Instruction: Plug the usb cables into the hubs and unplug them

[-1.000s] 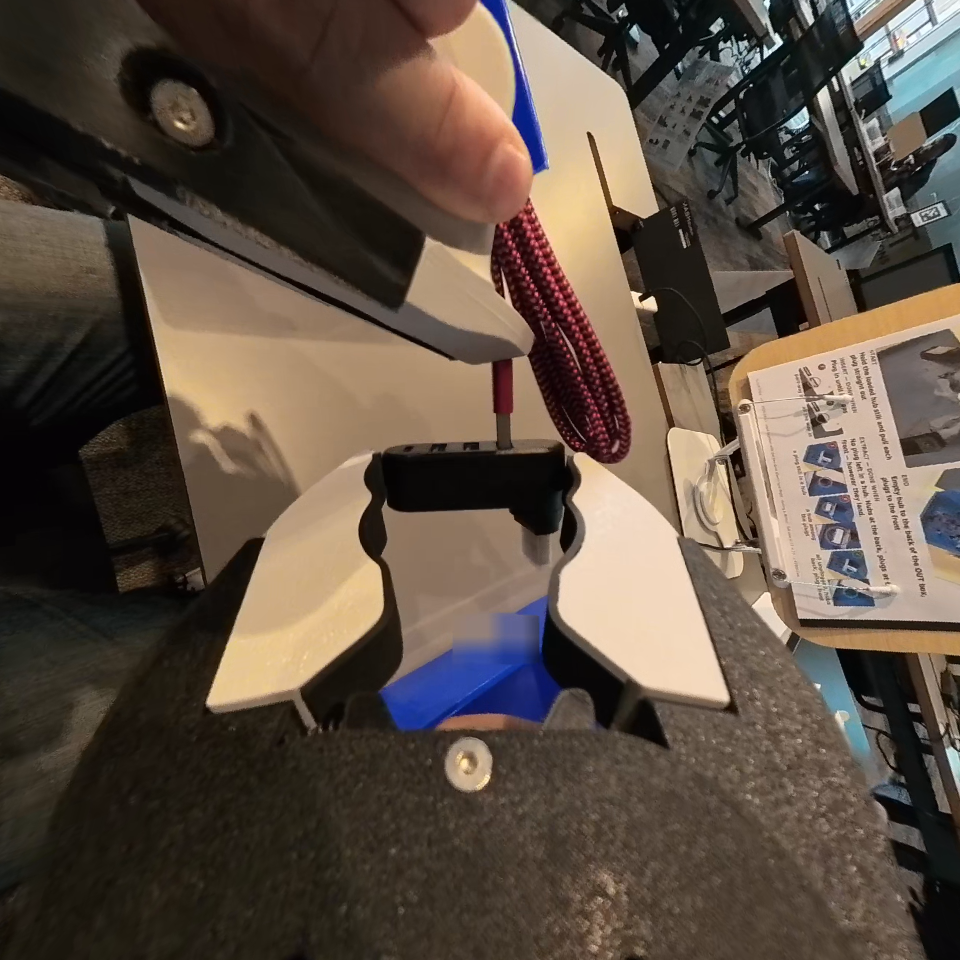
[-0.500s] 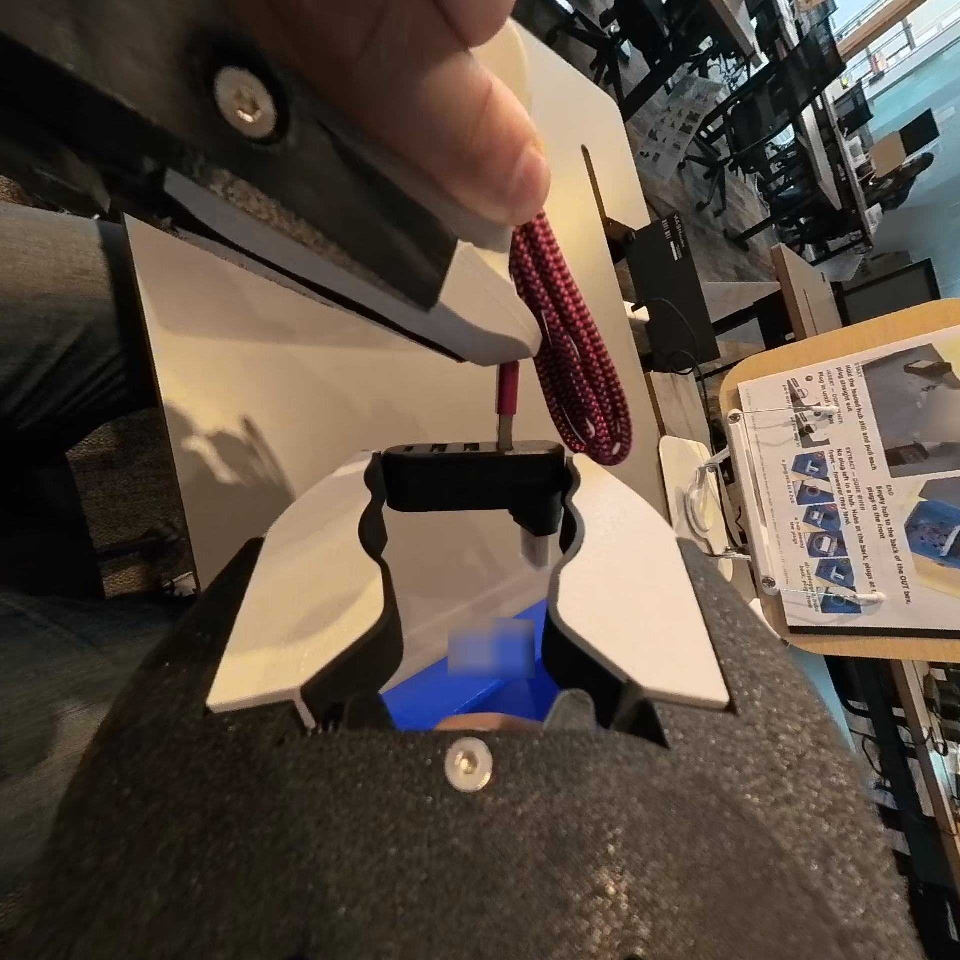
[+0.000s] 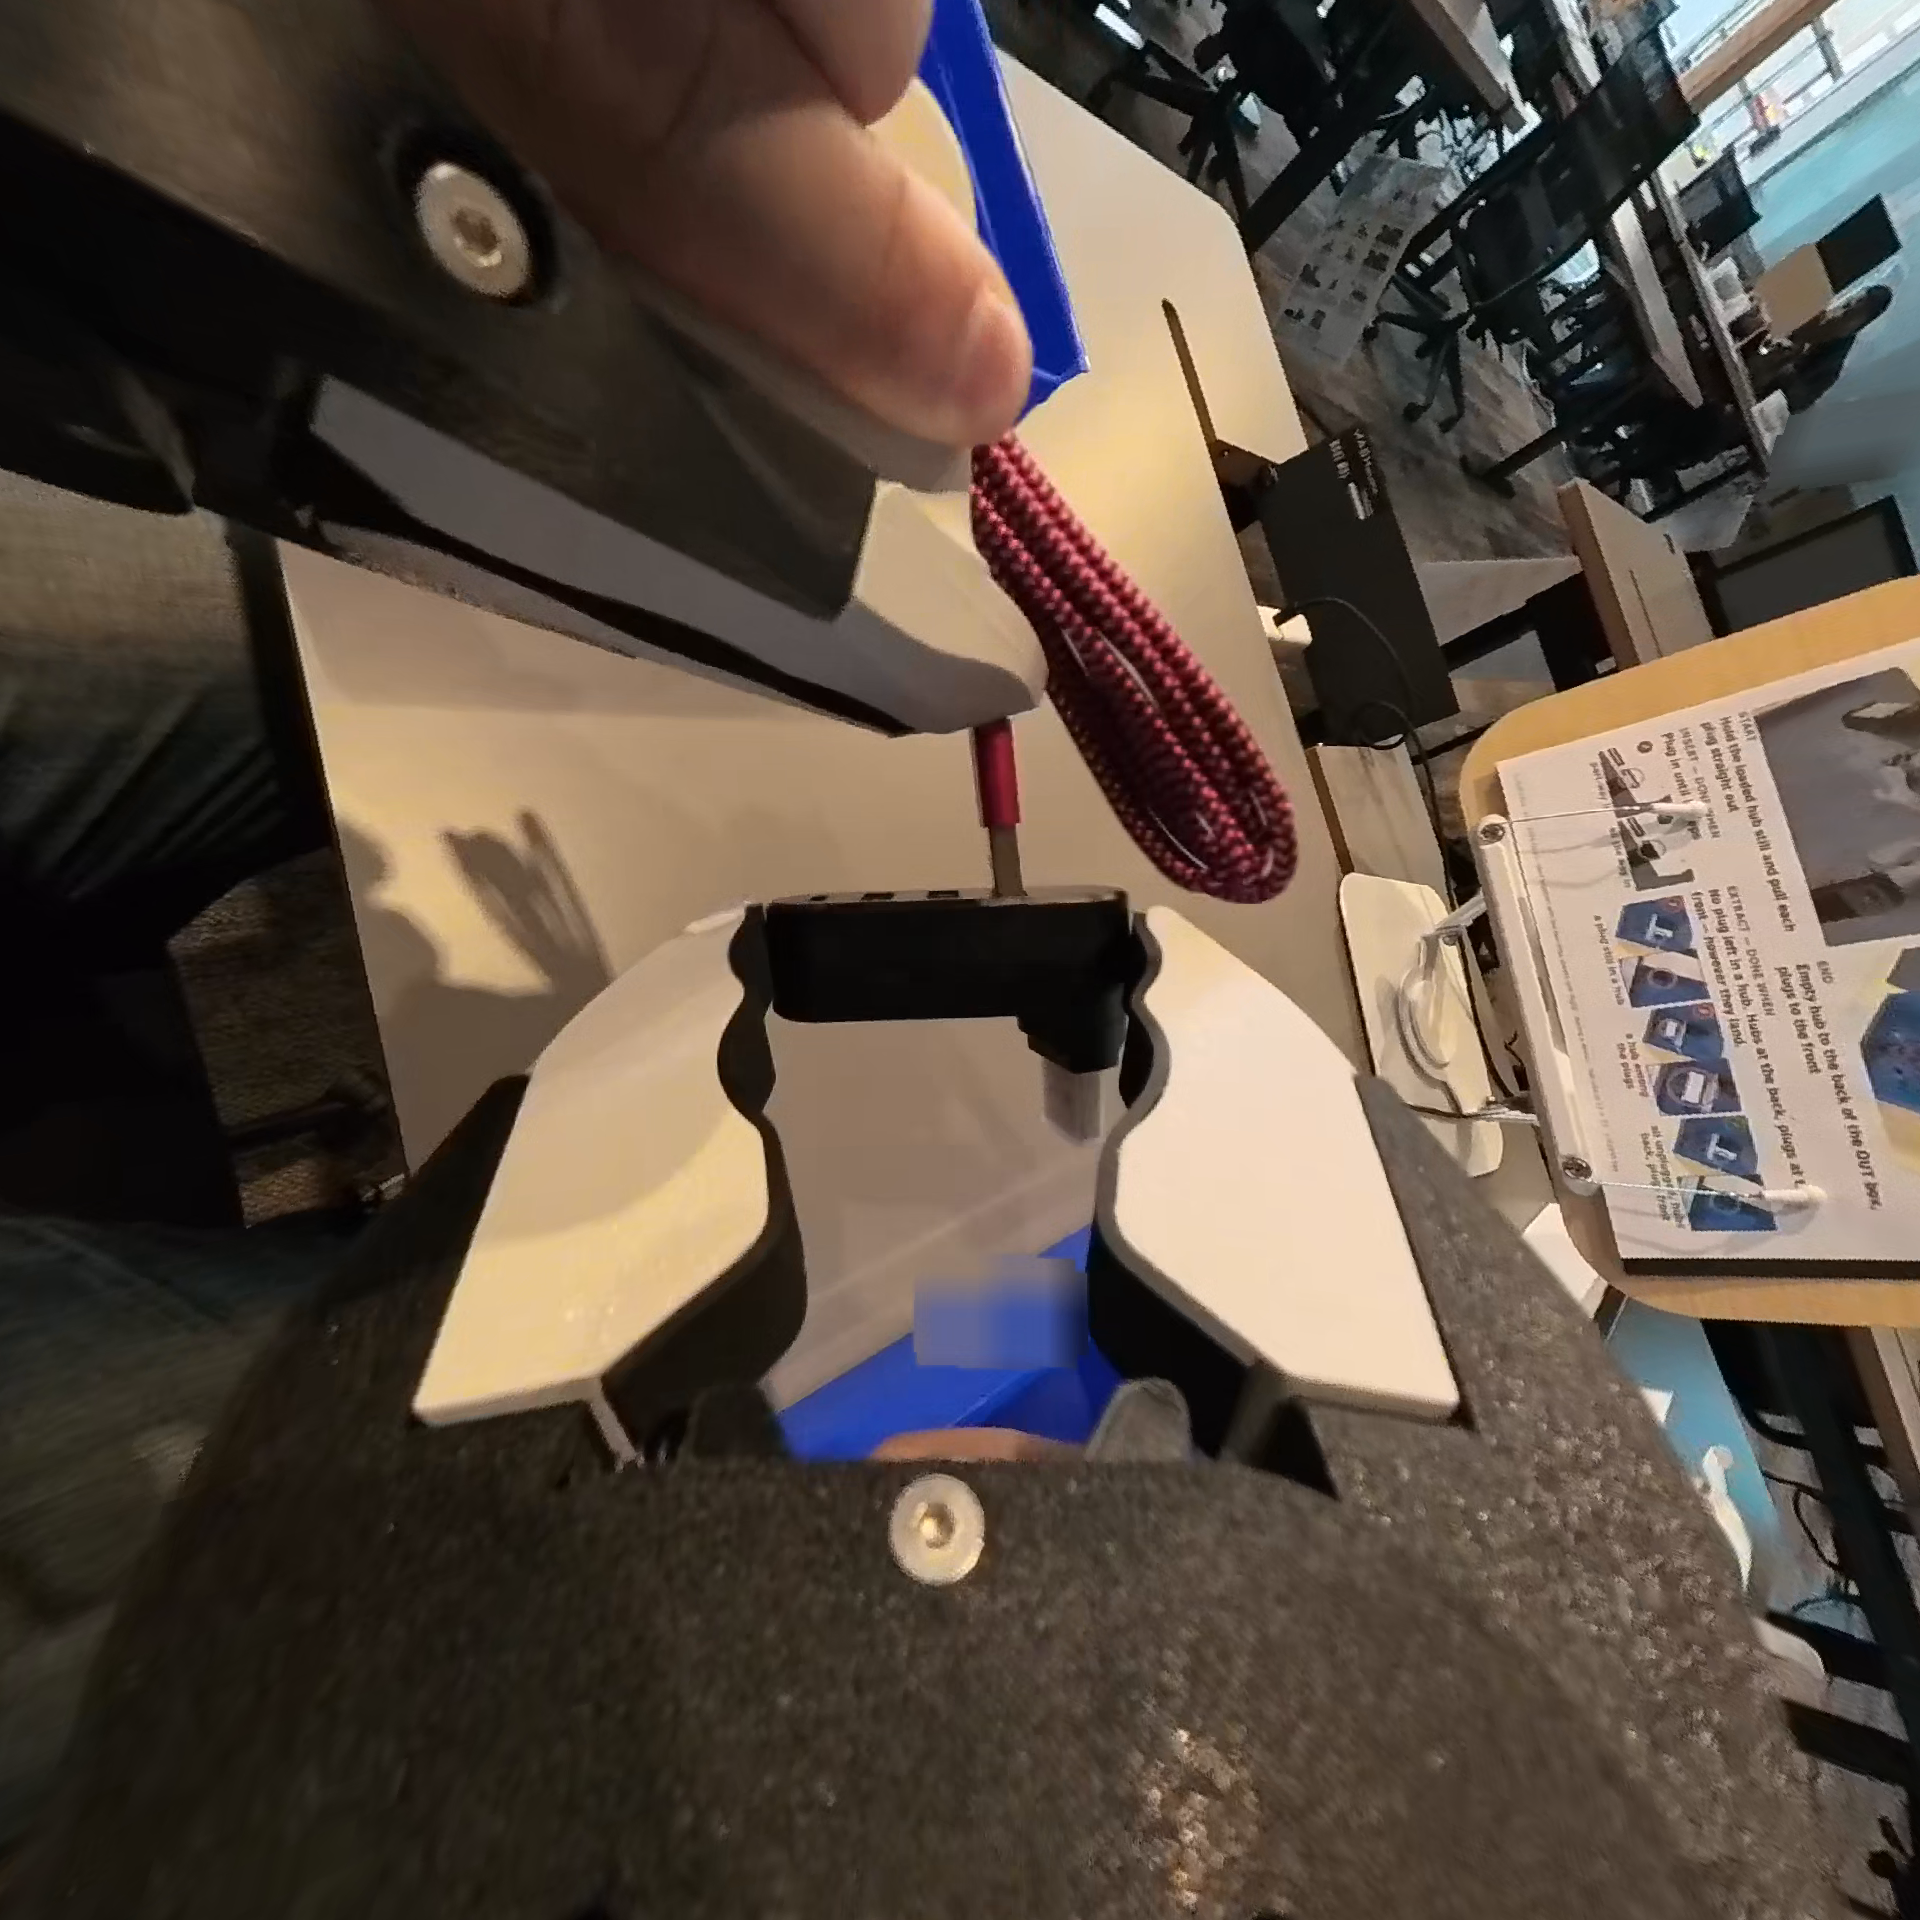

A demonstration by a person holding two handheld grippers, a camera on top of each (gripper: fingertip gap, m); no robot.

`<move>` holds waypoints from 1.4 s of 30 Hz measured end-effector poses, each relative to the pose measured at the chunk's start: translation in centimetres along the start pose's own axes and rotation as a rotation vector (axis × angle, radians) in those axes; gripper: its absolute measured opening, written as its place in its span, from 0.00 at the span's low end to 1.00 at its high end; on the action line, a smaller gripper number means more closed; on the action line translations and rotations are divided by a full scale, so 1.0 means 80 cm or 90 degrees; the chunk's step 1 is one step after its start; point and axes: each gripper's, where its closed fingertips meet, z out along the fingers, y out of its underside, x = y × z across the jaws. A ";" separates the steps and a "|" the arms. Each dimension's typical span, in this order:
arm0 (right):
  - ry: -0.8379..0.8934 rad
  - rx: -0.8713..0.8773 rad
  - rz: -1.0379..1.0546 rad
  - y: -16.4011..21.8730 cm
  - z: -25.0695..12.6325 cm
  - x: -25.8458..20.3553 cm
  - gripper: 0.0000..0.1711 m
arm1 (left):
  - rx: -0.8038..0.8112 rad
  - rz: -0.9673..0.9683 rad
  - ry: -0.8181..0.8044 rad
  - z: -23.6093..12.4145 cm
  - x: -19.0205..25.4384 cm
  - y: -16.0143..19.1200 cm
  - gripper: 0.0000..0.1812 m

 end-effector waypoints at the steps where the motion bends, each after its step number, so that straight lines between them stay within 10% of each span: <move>1: -0.003 0.002 0.001 0.000 0.000 -0.001 0.38 | -0.002 -0.008 0.003 0.001 0.000 0.001 0.02; 42: -0.036 0.011 0.010 0.005 0.005 -0.007 0.38 | 0.041 -0.048 0.045 0.004 0.012 -0.006 0.02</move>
